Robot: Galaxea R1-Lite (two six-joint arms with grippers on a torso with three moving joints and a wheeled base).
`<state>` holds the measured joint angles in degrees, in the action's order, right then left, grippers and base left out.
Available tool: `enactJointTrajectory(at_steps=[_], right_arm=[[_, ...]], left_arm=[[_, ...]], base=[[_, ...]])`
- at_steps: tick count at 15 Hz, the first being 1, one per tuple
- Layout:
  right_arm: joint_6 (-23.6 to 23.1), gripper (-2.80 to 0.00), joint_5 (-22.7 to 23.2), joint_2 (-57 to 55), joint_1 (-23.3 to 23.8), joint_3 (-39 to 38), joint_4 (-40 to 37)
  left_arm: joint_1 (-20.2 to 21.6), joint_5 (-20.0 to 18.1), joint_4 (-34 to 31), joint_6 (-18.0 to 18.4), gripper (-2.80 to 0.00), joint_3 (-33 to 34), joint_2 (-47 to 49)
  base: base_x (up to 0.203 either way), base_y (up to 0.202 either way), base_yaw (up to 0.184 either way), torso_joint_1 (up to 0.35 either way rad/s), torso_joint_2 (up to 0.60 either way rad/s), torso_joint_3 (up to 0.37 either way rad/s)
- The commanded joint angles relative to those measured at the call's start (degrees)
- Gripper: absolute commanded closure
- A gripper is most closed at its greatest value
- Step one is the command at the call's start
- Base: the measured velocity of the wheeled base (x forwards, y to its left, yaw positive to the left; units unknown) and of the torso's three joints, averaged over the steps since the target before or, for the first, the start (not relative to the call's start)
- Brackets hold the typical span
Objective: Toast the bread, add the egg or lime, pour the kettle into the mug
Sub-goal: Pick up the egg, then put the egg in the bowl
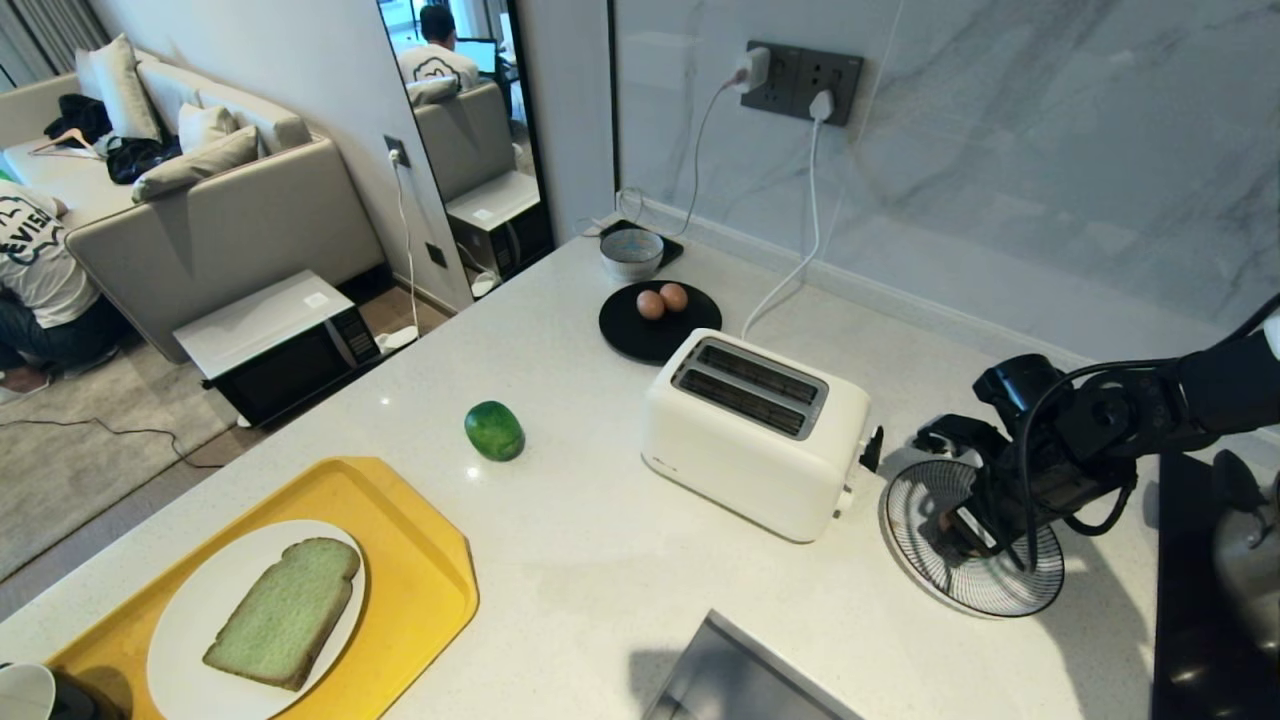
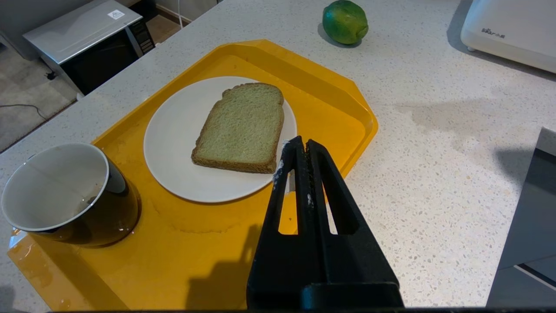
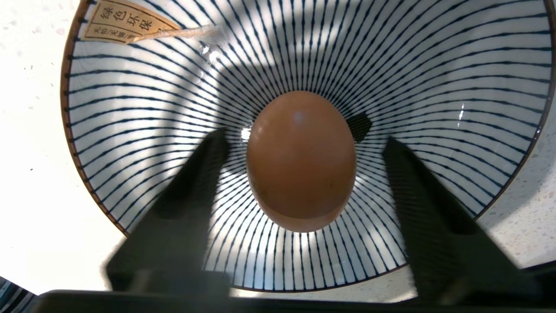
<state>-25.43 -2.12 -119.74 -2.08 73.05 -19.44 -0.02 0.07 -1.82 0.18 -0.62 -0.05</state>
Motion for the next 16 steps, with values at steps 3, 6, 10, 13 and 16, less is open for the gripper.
enactJointTrajectory(at_steps=[3,6,10,13,16], right_arm=[[-0.23,0.0,0.1,-0.23,-0.02,-0.1,-0.16],[-0.15,0.0,0.11,0.12,-0.02,-0.27,-0.16],[0.36,0.0,0.45,3.11,0.14,-0.84,-0.16],[1.22,0.0,0.69,7.95,0.3,-2.11,-0.16],[2.67,0.0,0.63,13.88,1.23,-3.51,-0.28]], left_arm=[[0.01,0.01,0.02,-0.01,0.0,0.01,0.05],[0.02,0.01,0.0,-0.01,0.0,0.01,0.05],[0.02,0.01,-0.02,-0.01,0.0,0.01,0.05],[-0.01,0.01,0.01,-0.01,0.0,0.01,0.05],[0.02,0.01,-0.02,-0.01,0.0,0.01,0.05]], base=[[0.0,0.0,0.0,0.0,0.0,0.0],[0.0,0.0,0.0,0.0,0.0,0.0],[0.0,0.0,0.0,0.0,0.0,0.0],[0.0,0.0,0.0,0.0,0.0,0.0],[0.0,0.0,0.0,0.0,0.0,0.0]])
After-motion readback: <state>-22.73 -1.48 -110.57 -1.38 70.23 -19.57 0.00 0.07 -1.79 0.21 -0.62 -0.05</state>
